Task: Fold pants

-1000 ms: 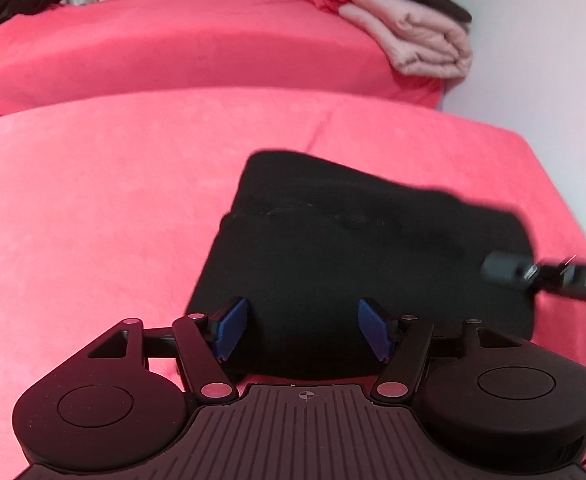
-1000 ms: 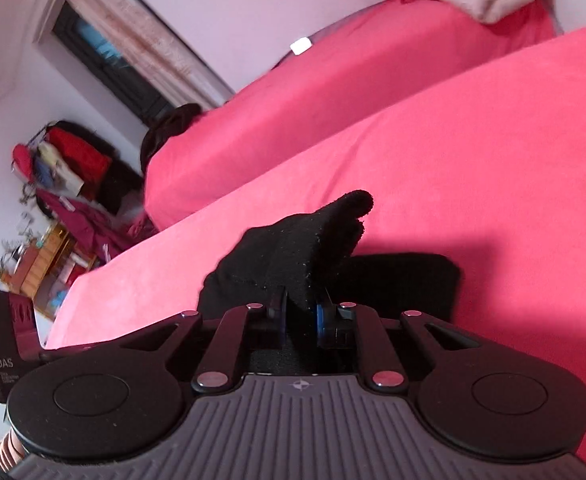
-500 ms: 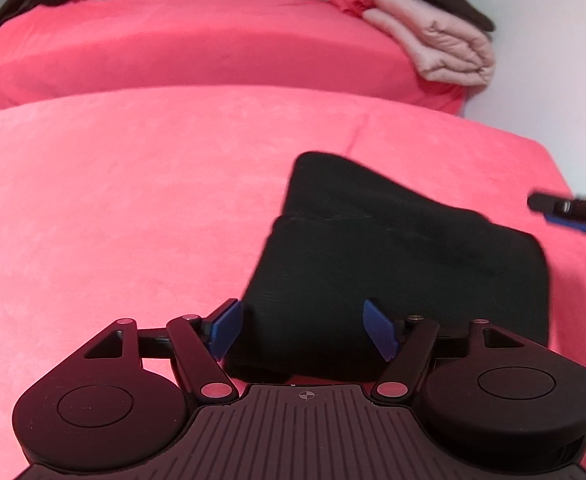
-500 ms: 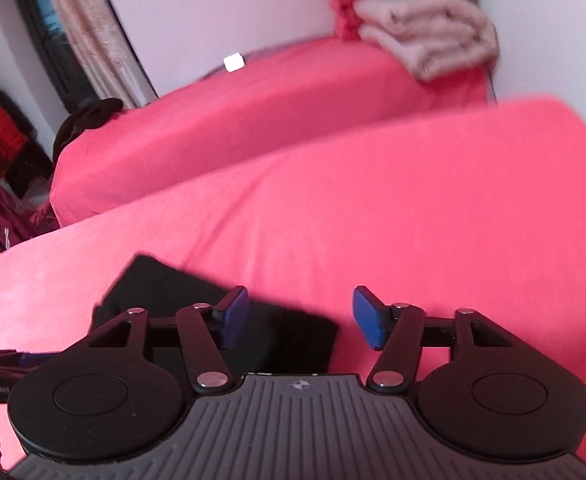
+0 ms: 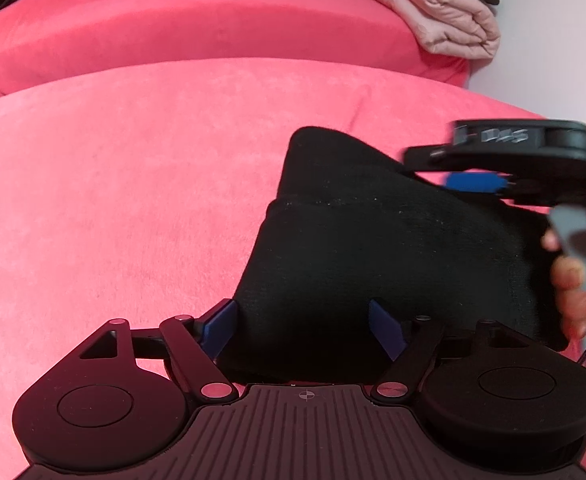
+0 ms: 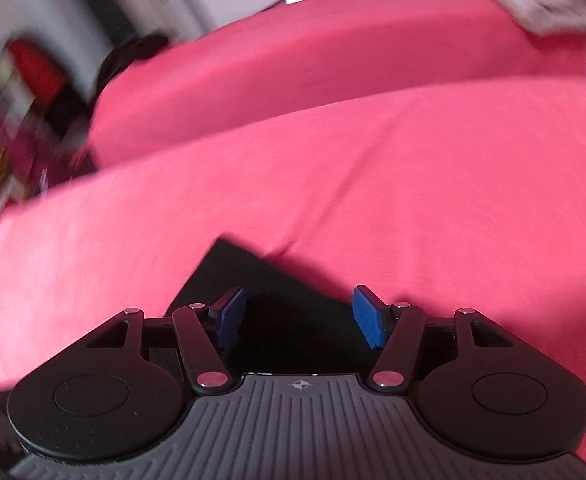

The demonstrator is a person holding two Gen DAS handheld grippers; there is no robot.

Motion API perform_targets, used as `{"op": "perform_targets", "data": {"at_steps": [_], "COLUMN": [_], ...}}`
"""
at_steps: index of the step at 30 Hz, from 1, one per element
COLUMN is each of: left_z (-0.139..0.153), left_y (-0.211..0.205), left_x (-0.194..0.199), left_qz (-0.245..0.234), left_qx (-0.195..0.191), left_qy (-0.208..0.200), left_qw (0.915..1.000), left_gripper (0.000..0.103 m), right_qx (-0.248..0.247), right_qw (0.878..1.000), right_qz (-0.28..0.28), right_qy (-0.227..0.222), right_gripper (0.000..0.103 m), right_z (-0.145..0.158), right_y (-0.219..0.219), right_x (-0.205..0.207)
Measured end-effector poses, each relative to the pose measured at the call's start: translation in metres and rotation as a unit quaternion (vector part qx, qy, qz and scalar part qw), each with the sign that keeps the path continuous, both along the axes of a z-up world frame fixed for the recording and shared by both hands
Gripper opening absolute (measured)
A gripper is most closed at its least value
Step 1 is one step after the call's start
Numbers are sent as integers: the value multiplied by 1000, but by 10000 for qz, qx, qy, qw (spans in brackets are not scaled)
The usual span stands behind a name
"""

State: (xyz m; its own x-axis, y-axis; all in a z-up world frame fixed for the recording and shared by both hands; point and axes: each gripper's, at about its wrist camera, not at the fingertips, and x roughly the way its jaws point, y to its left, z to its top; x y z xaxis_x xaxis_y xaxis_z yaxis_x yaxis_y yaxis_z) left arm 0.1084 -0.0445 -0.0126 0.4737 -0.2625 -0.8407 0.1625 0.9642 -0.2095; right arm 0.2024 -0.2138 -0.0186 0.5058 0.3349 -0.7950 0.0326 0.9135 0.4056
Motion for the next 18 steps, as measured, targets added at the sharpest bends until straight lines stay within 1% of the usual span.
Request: {"op": "perform_targets", "data": {"at_steps": [3,5,7,11,14,15,16,17,18], "left_z": [-1,-1,0,0,5,9,13,18,22], "left_y": [-3,-5,-7,-6,-3,2,7,13,20], "left_x": [0,2,5,6,7,5,4,2,2], "left_qz": [-4,-11,-31,-69,-85,-70,-51,-33,-12], "left_qx": [39,69,97,131,52,-20,-99,-214,-374], "left_qy": [7,34,67,123,183,142,92,32,-35], "left_qw": [10000,10000,9999,9998,9998,9999,9999,9998,9993], "left_gripper": [103,103,103,103,103,103,103,103,103], "right_qx": [-27,-131,-342,-711,-963,-969,-853,-658,-361], "right_qw": [9994,9990,9979,9952,9939,9938,9943,9950,9952], "right_qz": [-336,-389,-425,-465,-395,-436,-554,-707,-883], "right_qy": [-70,-192,-343,-487,-359,-334,-314,-263,-196], "right_gripper": [70,73,77,85,89,92,93,94,94], "right_z": [9,17,24,25,12,9,7,6,5], "right_y": [-26,-37,-47,-54,-52,-54,-60,-65,-74], "right_x": [-9,-22,-40,-79,-102,-108,-116,-120,-125]}}
